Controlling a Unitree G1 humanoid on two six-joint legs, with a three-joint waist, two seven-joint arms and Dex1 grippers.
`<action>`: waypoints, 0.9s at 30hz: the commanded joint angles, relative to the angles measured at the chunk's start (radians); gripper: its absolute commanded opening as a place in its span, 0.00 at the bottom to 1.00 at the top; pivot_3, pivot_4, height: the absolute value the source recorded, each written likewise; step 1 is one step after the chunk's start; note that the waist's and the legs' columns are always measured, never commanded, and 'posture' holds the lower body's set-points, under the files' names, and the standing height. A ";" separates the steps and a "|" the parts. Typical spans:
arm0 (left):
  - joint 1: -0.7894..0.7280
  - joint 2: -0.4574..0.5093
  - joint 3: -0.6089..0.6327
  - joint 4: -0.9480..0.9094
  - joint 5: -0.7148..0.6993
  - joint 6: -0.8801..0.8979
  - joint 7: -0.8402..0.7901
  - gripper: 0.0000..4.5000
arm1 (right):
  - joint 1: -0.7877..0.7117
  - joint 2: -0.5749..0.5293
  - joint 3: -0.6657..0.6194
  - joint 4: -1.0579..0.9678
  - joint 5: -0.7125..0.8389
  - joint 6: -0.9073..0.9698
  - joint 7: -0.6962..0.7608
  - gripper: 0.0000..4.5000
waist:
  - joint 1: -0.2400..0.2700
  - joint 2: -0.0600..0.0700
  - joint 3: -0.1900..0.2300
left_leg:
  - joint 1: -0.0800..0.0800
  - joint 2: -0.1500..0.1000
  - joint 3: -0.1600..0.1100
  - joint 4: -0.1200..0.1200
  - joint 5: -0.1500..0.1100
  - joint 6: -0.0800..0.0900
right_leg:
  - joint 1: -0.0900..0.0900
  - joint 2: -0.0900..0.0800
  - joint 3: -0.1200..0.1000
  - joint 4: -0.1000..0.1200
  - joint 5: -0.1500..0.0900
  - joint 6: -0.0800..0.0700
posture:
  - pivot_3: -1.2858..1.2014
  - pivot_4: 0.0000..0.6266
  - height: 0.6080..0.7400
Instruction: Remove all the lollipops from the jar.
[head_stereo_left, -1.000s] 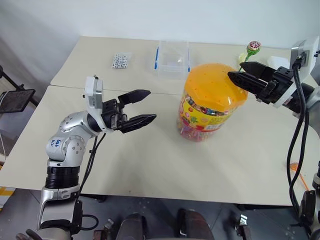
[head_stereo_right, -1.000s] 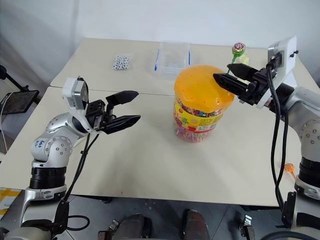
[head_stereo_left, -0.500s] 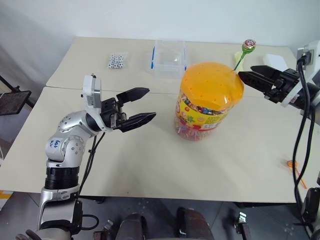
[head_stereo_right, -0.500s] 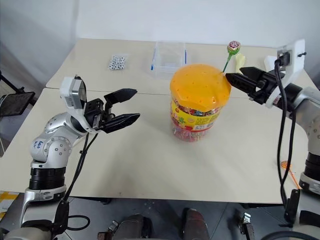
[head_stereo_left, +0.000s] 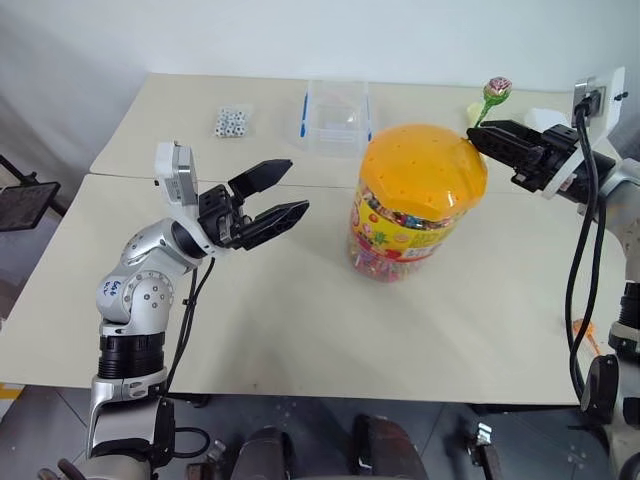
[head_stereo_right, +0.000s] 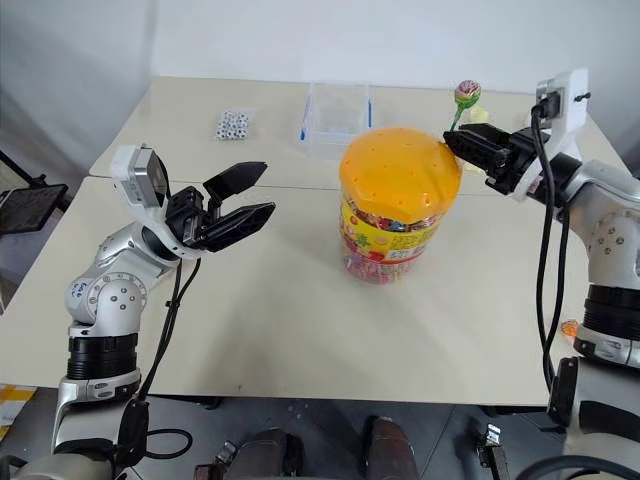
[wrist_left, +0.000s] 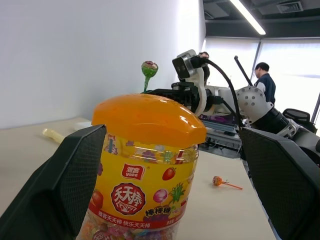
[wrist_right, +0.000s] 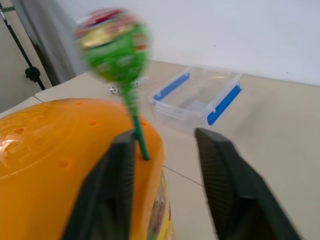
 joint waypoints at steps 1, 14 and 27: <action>-0.025 -0.002 0.012 -0.028 -0.023 -0.005 0.000 1.00 | -0.020 0.004 -0.013 -0.018 0.005 -0.027 0.029 0.10 | 0.000 0.000 0.000 | 0.000 0.000 0.000 0.000 0.000 0.000 | 0.000 0.000 0.000 0.000 0.000 0.000 | 0.52 0.24 1.00; -0.055 -0.048 0.031 -0.003 -0.076 0.008 0.022 1.00 | -0.019 -0.005 -0.150 0.049 0.024 -0.185 0.105 0.02 | 0.002 0.000 0.000 | -0.001 0.000 -0.001 0.000 0.000 0.000 | 0.000 0.000 -0.001 0.000 0.000 0.000 | 0.52 0.24 1.00; -0.068 -0.016 -0.102 -0.051 0.050 -0.075 -0.117 1.00 | 0.658 -0.469 -0.301 -0.069 -0.125 0.103 0.242 0.02 | 0.037 -0.002 0.000 | -0.002 -0.001 -0.002 -0.002 -0.001 0.001 | 0.001 -0.001 -0.003 -0.004 0.000 0.001 | 0.52 0.24 1.00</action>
